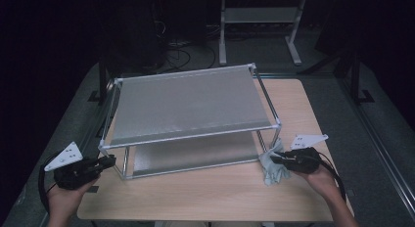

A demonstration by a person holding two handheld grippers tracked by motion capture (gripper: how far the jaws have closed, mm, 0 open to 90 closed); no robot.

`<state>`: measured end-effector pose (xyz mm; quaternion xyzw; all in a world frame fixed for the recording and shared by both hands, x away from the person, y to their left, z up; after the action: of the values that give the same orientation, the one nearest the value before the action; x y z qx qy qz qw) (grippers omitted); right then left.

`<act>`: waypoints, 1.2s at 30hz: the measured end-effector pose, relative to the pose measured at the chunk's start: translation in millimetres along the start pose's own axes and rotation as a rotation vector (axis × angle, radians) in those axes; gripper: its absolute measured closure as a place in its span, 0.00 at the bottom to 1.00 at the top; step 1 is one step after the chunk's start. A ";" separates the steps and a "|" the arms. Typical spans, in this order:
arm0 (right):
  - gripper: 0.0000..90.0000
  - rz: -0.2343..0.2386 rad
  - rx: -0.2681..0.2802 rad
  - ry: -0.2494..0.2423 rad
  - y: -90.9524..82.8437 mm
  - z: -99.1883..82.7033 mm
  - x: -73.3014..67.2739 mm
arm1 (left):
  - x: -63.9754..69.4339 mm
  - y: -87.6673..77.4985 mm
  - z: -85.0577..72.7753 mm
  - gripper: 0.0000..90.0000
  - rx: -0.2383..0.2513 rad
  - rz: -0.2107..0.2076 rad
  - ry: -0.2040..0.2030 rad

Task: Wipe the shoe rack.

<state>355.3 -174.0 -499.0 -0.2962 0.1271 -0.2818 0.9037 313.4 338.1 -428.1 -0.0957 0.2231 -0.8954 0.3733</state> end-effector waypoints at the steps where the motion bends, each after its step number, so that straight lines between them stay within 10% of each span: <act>1: 0.73 -0.009 -0.003 -0.001 -1.7 0.3 0.0 | -0.2 0.0 -0.1 0.90 -0.001 0.000 0.001; 12: 0.50 -0.068 -0.025 0.036 6.5 -5.9 16.5 | -0.1 0.2 0.0 0.90 0.002 -0.001 0.001; 19: 0.79 -0.088 -0.082 0.007 24.3 -11.8 15.8 | -0.3 0.3 -0.1 0.90 0.001 -0.004 0.001; 29: 0.87 -0.092 -0.067 -0.029 2.9 1.4 11.6 | -1.1 -1.0 -0.5 0.90 -0.004 0.003 0.003; 36: 0.87 -0.116 0.017 -0.089 -32.7 43.2 3.2 | -1.7 -1.5 -0.7 0.90 -0.005 0.008 0.005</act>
<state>360.8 -177.6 -445.1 -0.3077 0.0673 -0.3214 0.8930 313.4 340.4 -428.0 -0.0935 0.2266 -0.8936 0.3760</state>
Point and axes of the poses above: each handheld gripper's, and its own axes: y roughly forward along the jaws, z roughly out of its top, x roughly to its right, the point moved 10 cm from there along y, roughly forward along the jaws, and after that the axes turned 3 degrees about x, right-handed, at the moved point
